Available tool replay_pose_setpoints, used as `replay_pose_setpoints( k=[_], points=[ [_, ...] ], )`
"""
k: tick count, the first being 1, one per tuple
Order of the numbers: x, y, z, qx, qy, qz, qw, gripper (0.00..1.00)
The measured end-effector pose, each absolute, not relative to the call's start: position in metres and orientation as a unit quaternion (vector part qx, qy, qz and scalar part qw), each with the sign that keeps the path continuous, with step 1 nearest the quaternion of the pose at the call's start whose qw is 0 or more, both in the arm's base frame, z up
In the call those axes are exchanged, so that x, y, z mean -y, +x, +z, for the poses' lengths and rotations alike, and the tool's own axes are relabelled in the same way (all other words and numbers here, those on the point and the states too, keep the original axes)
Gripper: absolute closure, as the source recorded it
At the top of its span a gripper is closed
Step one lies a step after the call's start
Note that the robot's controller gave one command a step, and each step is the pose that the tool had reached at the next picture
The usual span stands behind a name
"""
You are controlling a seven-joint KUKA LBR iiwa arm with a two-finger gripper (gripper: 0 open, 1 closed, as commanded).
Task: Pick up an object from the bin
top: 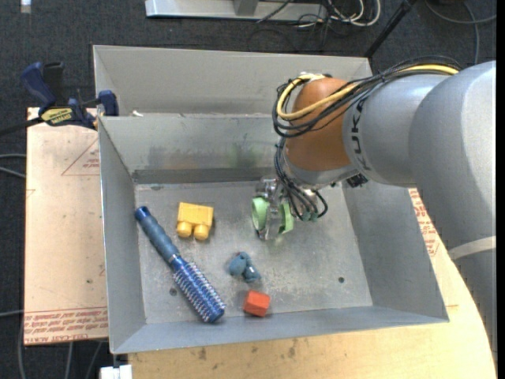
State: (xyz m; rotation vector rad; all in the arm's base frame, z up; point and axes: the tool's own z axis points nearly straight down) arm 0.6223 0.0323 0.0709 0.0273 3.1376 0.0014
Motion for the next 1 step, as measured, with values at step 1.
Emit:
replay_pose_setpoints(
  k=[1],
  points=[
    [-0.0167,0.6281,0.2182,-0.999,0.044,0.001,0.006,1.00]
  ],
)
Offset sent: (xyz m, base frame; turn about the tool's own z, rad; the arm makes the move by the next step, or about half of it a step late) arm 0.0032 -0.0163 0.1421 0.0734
